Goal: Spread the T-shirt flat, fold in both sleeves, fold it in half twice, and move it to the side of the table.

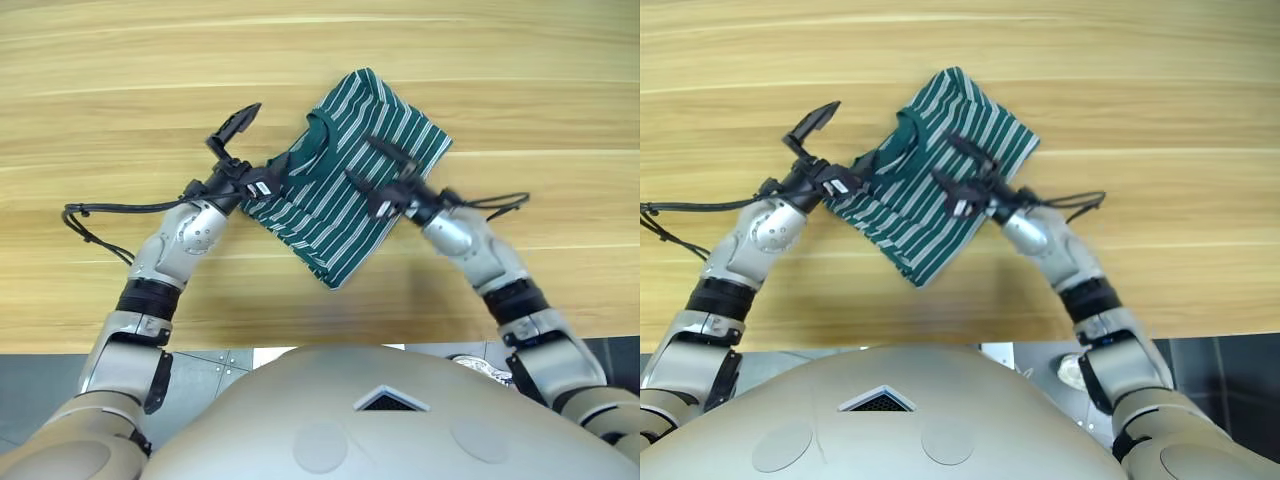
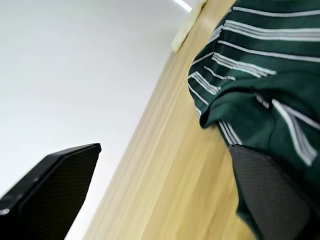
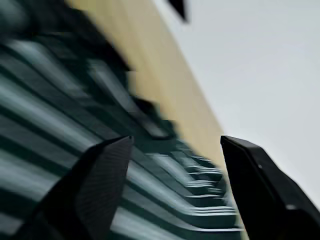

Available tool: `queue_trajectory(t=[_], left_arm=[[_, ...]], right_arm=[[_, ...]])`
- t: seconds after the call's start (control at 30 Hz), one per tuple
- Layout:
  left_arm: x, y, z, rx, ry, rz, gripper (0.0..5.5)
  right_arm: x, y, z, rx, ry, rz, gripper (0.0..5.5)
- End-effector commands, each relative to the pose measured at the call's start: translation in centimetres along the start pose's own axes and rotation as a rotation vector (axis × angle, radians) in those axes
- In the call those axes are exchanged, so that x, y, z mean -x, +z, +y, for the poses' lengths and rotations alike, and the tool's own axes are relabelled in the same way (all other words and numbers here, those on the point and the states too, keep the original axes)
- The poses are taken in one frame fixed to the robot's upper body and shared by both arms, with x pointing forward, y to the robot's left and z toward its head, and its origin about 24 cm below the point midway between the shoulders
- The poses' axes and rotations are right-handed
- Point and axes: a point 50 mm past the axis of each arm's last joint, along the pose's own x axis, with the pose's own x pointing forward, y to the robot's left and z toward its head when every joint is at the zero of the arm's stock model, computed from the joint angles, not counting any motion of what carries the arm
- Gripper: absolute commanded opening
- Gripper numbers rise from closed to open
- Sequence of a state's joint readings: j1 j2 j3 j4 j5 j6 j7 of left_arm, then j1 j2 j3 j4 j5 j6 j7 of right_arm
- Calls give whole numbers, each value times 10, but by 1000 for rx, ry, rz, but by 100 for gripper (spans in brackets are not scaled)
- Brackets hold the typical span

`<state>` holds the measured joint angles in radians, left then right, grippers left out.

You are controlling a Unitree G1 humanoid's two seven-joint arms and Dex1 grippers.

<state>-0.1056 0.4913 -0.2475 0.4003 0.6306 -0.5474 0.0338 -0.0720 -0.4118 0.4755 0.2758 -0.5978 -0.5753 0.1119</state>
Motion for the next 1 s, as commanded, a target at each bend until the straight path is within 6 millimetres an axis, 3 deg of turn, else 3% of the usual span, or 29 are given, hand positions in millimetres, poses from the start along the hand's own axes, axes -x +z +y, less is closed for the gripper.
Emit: queue_trajectory(t=[0.03,0.2,0.4,0.5,0.67,0.77,0.83,1.0], left_arm=[[12,-16,-13,1,-40,107,477],[18,-17,-28,44,-73,126,477],[16,-16,-31,57,-65,121,477],[19,-16,-34,55,-82,121,477],[21,-18,-38,80,-65,155,477],[25,-19,-38,86,-49,179,477],[27,-19,-39,94,-37,194,477],[30,-17,-37,106,-10,206,477]], right_arm=[[5,11,17,25,122,-36,323],[32,31,16,-14,205,-129,323],[32,60,-24,-25,-26,-225,323],[27,68,-5,-63,53,-247,323],[8,54,37,-48,148,-140,323],[23,35,60,-39,267,-35,323],[41,21,63,-35,326,24,323],[64,-5,40,34,383,100,323]])
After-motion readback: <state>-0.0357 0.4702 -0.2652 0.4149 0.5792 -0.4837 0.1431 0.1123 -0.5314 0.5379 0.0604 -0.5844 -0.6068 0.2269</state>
